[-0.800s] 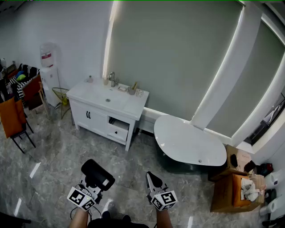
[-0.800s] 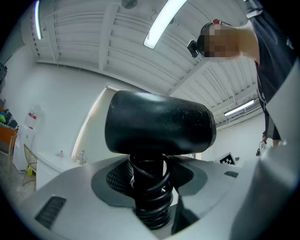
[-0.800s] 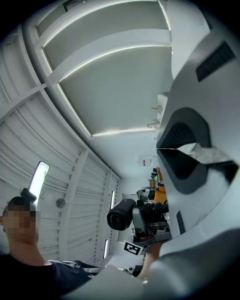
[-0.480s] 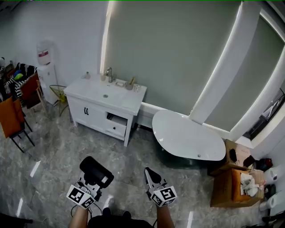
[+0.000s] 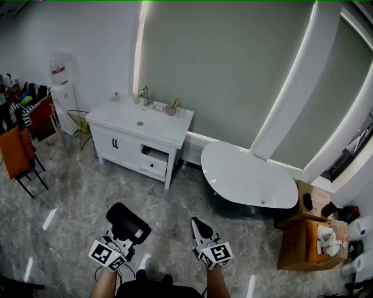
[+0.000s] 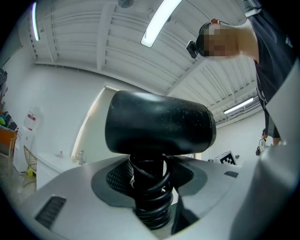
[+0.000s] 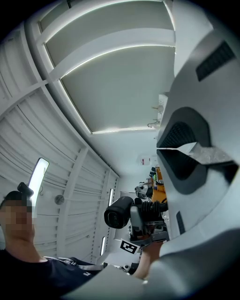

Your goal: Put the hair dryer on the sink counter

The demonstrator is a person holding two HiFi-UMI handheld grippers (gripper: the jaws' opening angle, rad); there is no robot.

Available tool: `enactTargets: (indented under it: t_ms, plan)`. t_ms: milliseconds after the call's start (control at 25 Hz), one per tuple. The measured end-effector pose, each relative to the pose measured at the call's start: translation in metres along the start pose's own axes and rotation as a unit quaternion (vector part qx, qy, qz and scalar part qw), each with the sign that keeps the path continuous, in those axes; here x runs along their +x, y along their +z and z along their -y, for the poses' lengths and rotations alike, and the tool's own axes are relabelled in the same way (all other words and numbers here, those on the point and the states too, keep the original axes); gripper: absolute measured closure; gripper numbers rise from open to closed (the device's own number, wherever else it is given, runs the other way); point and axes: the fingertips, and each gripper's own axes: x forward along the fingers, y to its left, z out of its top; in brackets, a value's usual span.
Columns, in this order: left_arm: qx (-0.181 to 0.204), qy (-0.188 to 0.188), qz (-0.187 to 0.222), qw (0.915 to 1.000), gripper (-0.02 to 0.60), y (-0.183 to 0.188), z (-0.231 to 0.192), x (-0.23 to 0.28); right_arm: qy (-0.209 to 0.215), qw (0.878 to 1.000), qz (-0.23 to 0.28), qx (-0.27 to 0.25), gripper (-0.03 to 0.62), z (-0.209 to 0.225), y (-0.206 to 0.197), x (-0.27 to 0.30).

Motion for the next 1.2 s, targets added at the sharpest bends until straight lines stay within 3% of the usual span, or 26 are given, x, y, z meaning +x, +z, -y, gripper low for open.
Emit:
enactTargets:
  t_ms: [680,1200]
  plan:
    - [0.017,0.018,0.003,0.9997,0.347,-0.008,0.039,0.023,0.006,1.0,0.002,0.021,0.562,0.041,-0.01,-0.034]
    - [0.019,0.021,0.004,0.9996,0.347,-0.02,0.02,0.038,0.008,1.0,0.001,0.03,0.562,0.056,-0.022,-0.013]
